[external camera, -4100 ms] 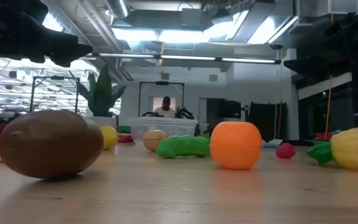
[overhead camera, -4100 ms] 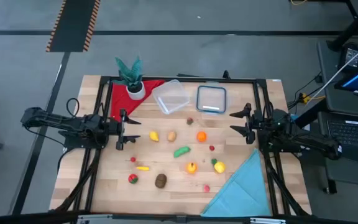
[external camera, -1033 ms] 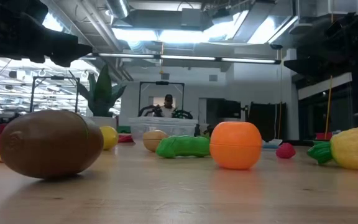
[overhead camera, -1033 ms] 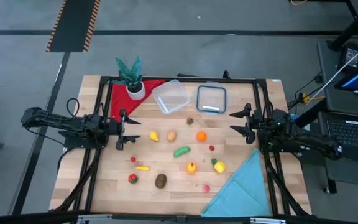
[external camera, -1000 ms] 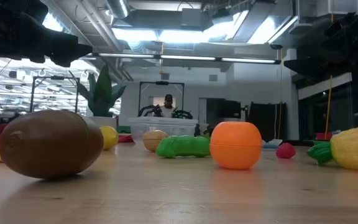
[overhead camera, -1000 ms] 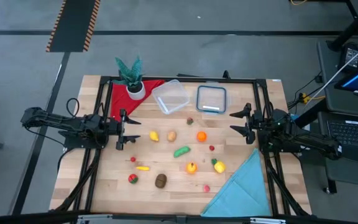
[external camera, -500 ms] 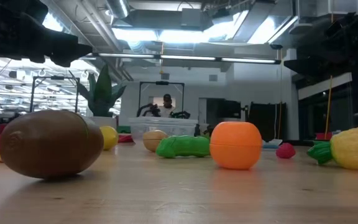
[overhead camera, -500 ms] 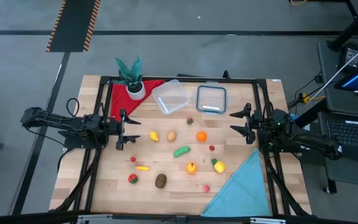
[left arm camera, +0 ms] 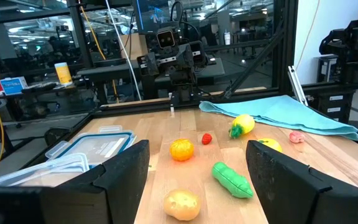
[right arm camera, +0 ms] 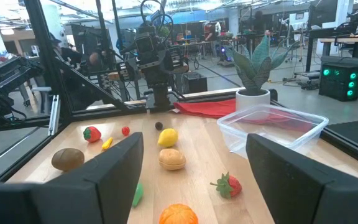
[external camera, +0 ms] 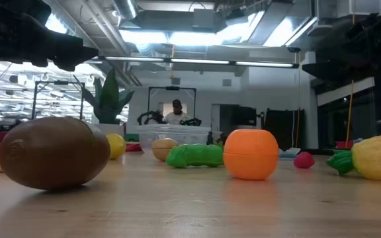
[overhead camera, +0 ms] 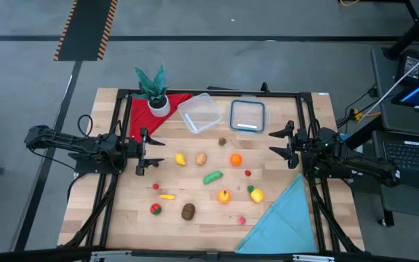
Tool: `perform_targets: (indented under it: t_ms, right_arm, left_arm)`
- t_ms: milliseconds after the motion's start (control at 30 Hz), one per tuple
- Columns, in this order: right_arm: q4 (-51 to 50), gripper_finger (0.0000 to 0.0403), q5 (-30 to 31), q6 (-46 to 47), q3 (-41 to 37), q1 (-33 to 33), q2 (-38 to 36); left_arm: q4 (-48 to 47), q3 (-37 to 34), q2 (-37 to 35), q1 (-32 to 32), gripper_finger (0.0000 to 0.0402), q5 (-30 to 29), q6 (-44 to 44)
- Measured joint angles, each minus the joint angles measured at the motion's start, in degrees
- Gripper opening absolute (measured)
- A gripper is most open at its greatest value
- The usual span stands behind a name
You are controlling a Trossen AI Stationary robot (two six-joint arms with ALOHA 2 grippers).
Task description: Pick and placing Produce into tupperware
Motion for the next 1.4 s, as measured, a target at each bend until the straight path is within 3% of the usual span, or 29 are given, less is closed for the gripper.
perform_targets:
  t_ms: [1400]
  right_arm:
    - [0.11, 0.0287, 0.02, -1.05, -0.02, 0.0, 0.01]
  left_arm:
    - [0.24, 0.0, 0.0, -0.01, 0.0261, -0.02, -3.41]
